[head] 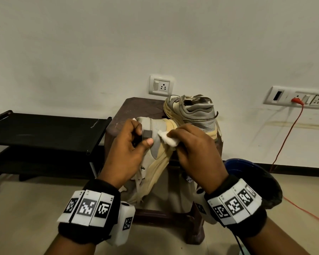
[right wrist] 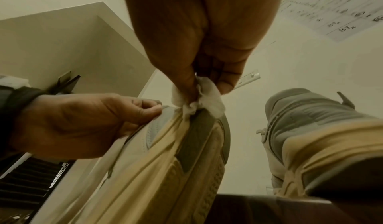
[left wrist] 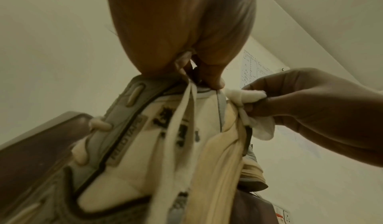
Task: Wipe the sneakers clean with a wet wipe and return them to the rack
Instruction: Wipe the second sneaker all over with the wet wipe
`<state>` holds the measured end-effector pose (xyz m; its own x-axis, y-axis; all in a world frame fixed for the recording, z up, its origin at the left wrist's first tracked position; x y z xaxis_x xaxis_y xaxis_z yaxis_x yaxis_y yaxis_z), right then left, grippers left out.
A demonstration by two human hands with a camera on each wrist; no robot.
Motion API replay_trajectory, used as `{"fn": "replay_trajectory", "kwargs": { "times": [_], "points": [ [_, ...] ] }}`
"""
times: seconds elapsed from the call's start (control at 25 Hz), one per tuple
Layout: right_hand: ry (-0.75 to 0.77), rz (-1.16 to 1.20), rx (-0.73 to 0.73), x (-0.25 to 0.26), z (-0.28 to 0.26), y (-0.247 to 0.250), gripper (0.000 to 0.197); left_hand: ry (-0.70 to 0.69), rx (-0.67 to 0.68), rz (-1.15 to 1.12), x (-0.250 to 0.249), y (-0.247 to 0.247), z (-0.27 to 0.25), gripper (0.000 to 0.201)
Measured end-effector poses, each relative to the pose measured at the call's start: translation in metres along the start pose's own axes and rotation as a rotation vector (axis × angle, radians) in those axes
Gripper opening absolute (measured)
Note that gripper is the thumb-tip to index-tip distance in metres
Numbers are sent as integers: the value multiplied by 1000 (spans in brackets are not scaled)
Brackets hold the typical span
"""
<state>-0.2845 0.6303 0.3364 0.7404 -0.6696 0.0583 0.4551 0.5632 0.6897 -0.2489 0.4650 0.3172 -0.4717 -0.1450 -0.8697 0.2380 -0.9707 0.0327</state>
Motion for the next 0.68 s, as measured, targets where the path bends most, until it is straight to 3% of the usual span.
{"fn": "replay_trajectory", "kwargs": {
  "times": [0.12,0.24,0.32,0.48,0.6,0.68],
  "points": [
    [-21,0,-46,-2,-1,-6,21,31,2,66,5,6,1,39],
    [-73,16,-64,-2,3,-7,22,75,97,159,6,11,0,76],
    [-84,6,-65,0,6,-8,21,91,47,211,4,16,0,84],
    [-127,-9,-108,-7,16,-9,21,-24,-158,481,-3,16,-4,48],
    [-137,-30,-154,-11,20,-11,21,-21,-99,738,-1,11,-5,36],
    [-63,-47,-155,-2,17,-16,23,12,-48,793,4,14,-3,33]
  ]
}}
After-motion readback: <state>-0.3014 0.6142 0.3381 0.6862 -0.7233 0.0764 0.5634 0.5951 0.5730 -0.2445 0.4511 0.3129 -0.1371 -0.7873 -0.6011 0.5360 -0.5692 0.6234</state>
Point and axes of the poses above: each hand's wrist, its own z-axis towards the middle knuckle, its own y-axis out of the back of the hand, x = y × z, the point moved 3 cm from there along z, towards the middle knuckle, and after that the axes turned 10 degrees about -z, right-handed, at the moved point
